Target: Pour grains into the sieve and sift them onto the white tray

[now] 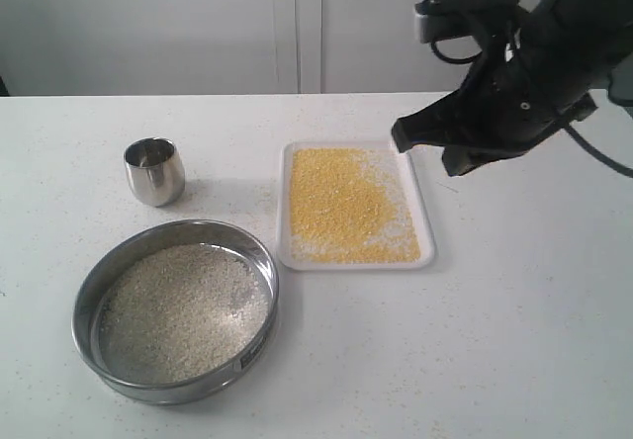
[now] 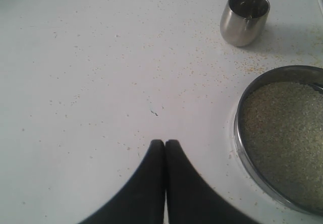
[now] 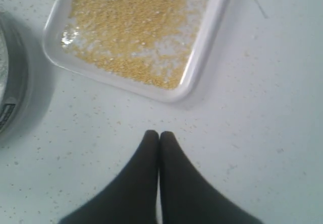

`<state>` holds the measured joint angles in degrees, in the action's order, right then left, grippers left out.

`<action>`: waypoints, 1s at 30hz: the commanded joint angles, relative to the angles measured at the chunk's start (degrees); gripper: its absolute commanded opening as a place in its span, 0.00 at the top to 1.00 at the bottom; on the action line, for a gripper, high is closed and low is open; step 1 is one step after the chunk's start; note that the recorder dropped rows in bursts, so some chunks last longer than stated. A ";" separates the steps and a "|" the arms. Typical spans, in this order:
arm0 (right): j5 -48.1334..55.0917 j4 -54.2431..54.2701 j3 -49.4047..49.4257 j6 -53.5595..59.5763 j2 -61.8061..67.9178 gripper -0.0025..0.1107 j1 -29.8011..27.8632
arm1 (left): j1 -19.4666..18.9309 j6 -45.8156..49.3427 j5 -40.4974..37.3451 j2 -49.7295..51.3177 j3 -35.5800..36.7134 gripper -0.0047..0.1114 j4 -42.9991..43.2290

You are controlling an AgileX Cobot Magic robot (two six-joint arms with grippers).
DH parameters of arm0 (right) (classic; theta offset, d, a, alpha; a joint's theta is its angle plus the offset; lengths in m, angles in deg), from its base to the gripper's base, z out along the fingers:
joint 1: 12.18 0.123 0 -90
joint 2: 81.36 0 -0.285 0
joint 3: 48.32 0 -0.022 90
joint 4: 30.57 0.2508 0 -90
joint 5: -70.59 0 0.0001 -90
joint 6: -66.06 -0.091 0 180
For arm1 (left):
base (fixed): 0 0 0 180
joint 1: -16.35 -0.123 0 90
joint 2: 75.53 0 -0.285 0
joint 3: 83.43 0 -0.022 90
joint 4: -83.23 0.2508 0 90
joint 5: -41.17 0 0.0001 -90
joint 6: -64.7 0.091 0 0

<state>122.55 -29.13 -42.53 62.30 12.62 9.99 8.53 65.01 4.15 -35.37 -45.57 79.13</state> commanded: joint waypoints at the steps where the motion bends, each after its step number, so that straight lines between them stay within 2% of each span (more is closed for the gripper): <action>1: 2.24 0.96 0.18 -0.78 -3.16 0.98 -5.05 | -0.01 0.17 -0.32 -0.34 0.19 0.96 -0.18; 13: 6.14 1.70 0.18 -0.78 -9.61 0.98 -15.54 | -0.01 0.17 -0.32 -0.34 0.19 0.96 -0.18; 18: 6.14 1.70 0.82 -0.78 -13.10 0.98 -16.48 | -0.01 0.17 -0.32 -0.34 0.19 0.96 -0.18; 30: 6.29 1.21 9.54 0.14 -25.14 0.98 -16.48 | -0.01 0.17 -0.32 -0.34 0.19 0.96 -0.18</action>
<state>129.48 -27.63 -34.49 61.78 -9.84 -5.88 8.53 65.01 4.15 -35.37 -45.57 79.13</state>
